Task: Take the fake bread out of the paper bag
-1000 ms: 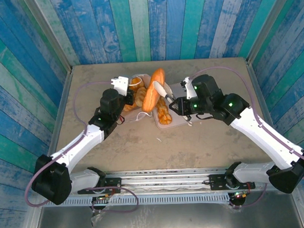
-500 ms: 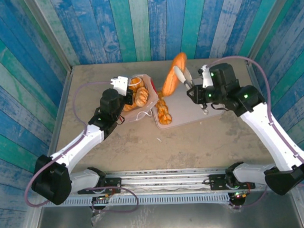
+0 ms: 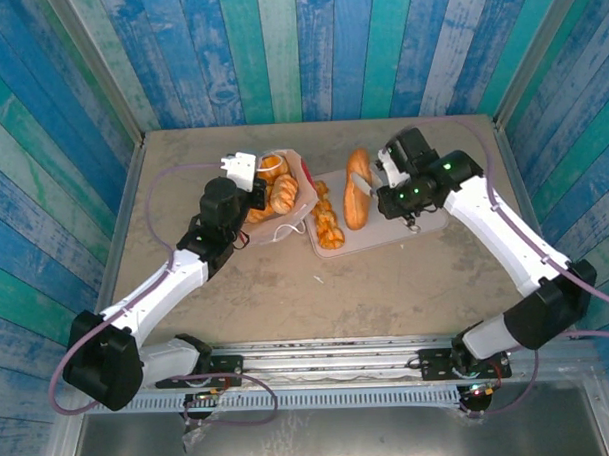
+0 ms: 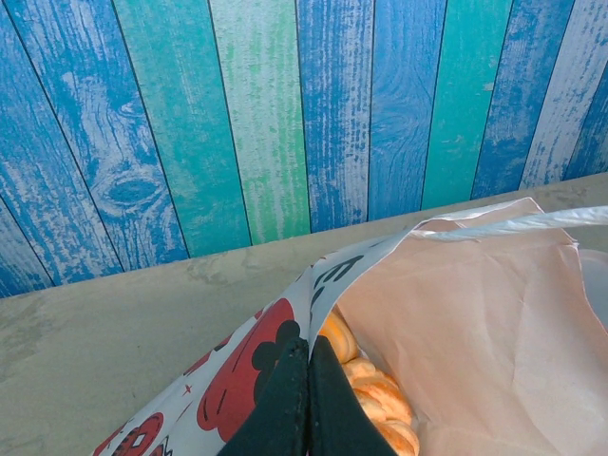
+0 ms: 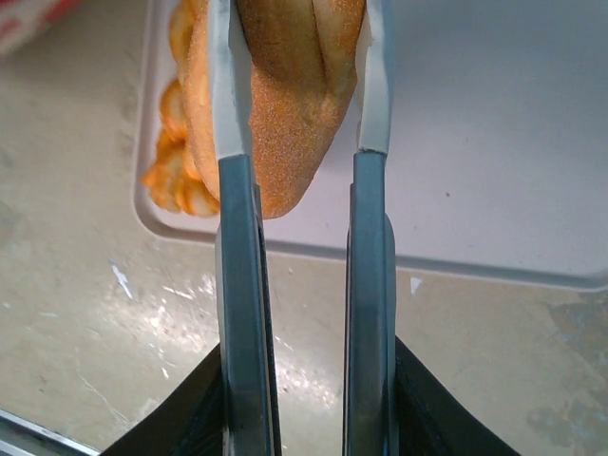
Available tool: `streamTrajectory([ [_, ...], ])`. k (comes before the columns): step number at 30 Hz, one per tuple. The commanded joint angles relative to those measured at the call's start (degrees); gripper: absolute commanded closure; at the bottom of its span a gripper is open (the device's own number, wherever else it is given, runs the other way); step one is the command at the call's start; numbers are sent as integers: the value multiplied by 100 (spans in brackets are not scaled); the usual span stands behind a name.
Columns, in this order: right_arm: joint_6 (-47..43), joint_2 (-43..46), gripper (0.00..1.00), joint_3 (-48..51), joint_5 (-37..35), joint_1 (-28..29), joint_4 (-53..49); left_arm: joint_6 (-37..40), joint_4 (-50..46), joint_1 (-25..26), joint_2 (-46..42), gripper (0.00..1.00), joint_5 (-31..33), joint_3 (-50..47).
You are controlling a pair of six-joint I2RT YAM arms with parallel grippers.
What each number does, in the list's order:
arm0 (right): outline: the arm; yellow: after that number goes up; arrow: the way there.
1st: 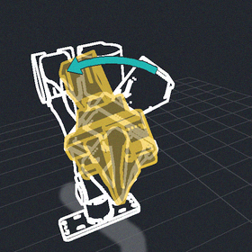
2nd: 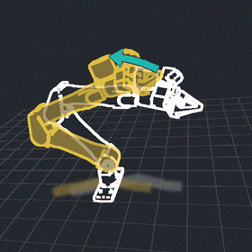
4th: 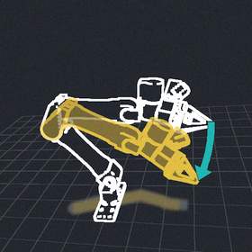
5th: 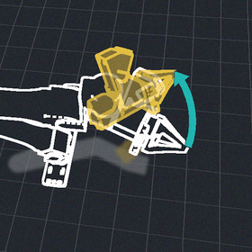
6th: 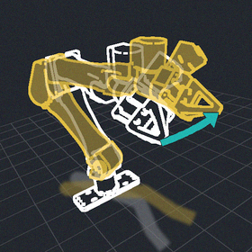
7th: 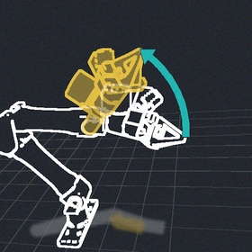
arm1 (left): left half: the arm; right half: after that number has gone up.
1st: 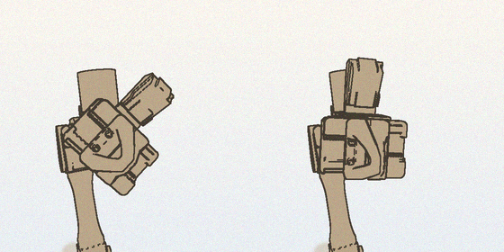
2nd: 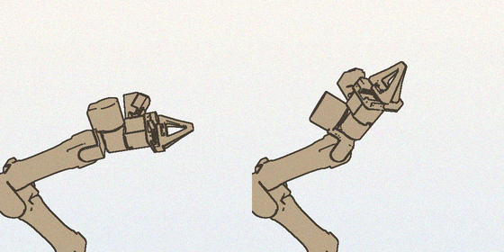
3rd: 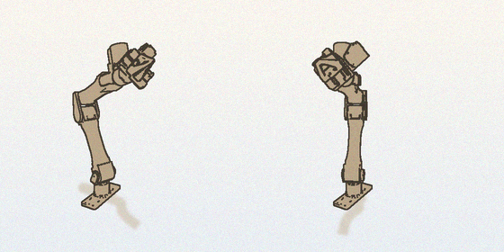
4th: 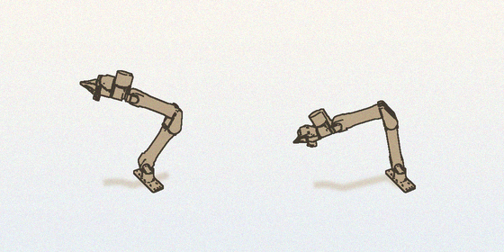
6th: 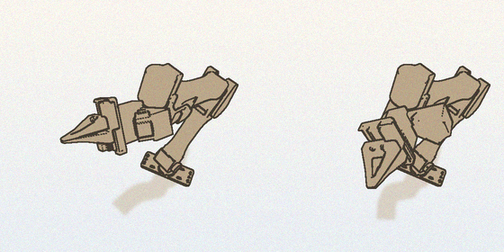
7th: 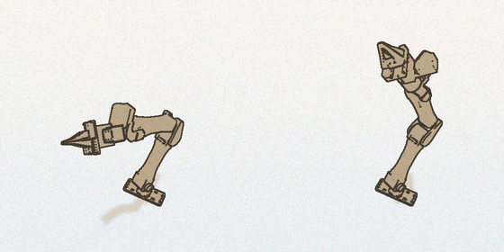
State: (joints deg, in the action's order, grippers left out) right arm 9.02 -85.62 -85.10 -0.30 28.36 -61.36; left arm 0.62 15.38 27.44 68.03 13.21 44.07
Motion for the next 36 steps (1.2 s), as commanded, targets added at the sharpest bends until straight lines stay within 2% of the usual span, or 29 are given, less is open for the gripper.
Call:
streamTrajectory([
  [1, -259, -296, 76, -289, -239, -1, -224, -16, 26, 7, -149, 100, 101, 19],
  [19, -587, -1989, 68, -1371, -239, 2, -569, 7, 27, 7, -185, 100, 138, -30],
  [36, -617, -2923, 59, -2043, 36, 3, -600, 15, 35, 8, -141, 100, 190, -20],
])
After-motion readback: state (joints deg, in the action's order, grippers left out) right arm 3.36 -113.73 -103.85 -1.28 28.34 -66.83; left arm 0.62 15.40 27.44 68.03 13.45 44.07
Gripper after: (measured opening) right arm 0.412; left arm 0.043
